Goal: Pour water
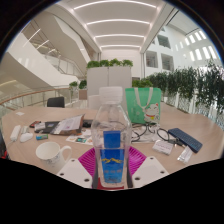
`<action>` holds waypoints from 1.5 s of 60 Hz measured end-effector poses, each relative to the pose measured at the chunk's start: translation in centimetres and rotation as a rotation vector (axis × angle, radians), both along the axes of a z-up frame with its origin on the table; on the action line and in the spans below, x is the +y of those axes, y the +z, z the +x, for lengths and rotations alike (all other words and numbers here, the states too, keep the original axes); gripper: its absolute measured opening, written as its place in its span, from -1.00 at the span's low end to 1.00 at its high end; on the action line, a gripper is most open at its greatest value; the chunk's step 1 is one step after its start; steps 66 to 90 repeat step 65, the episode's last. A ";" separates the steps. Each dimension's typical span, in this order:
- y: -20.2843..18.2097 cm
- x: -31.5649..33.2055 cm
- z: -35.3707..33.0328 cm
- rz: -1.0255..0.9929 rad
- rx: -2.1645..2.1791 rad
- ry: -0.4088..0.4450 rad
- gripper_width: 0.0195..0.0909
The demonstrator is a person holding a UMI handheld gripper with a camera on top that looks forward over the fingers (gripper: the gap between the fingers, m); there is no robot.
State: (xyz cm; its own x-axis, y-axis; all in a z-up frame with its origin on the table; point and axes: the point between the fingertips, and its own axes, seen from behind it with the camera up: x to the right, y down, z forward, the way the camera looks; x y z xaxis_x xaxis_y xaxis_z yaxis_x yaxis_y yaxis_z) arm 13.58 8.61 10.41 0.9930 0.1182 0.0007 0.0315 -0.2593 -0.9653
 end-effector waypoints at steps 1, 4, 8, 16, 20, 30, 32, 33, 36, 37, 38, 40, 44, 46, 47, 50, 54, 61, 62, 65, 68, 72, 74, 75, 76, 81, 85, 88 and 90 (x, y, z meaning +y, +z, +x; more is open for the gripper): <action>0.1 -0.5 0.4 -0.004 0.006 0.009 -0.45; -0.9 -1.0 0.7 -0.012 0.000 0.022 -0.45; -3.5 -0.5 -0.8 -0.025 0.007 0.036 -0.45; -4.2 -1.1 -1.0 -0.002 0.032 0.031 -0.44; -4.2 -0.7 -0.7 -0.010 0.030 0.031 -0.39; -4.4 -2.9 -0.3 -0.150 0.030 0.022 0.54; -3.9 -3.9 -0.2 -0.159 0.043 0.014 0.84; -3.9 -4.3 -0.3 -0.165 0.050 0.008 0.84; -3.0 -6.4 0.2 -0.171 0.073 -0.023 0.77; -2.7 -7.2 0.3 -0.175 0.079 -0.034 0.77; -2.4 -7.9 0.4 -0.178 0.085 -0.045 0.78; -1.7 -9.3 0.6 -0.192 0.090 -0.066 0.78; -0.5 -13.2 0.2 -0.198 0.092 -0.099 0.78; 0.4 -15.0 -0.1 -0.197 0.086 -0.112 0.78; 0.9 -15.4 -0.2 -0.199 0.080 -0.118 0.78; 2.3 -18.5 -0.8 -0.192 0.056 -0.138 0.78; 4.3 -21.8 -1.7 -0.184 0.015 -0.158 0.78; 7.7 -27.7 -4.9 -0.171 -0.029 -0.169 0.78; 8.2 -28.3 -5.4 -0.171 -0.033 -0.170 0.78; 9.5 -30.5 -7.0 -0.170 -0.041 -0.172 0.78; 9.5 -30.5 -7.0 -0.170 -0.041 -0.172 0.78; 9.5 -30.5 -7.0 -0.170 -0.041 -0.172 0.78; 9.5 -30.5 -7.0 -0.170 -0.041 -0.172 0.78; 9.5 -30.5 -7.0 -0.170 -0.041 -0.172 0.78; 9.5 -30.5 -7.0 -0.170 -0.041 -0.172 0.78; 9.5 -30.5 -7.0 -0.170 -0.041 -0.172 0.78; 9.5 -30.5 -7.0 -0.170 -0.041 -0.172 0.78; 9.5 -30.5 -7.0 -0.170 -0.041 -0.172 0.78; 9.5 -30.5 -7.0 -0.170 -0.041 -0.172 0.78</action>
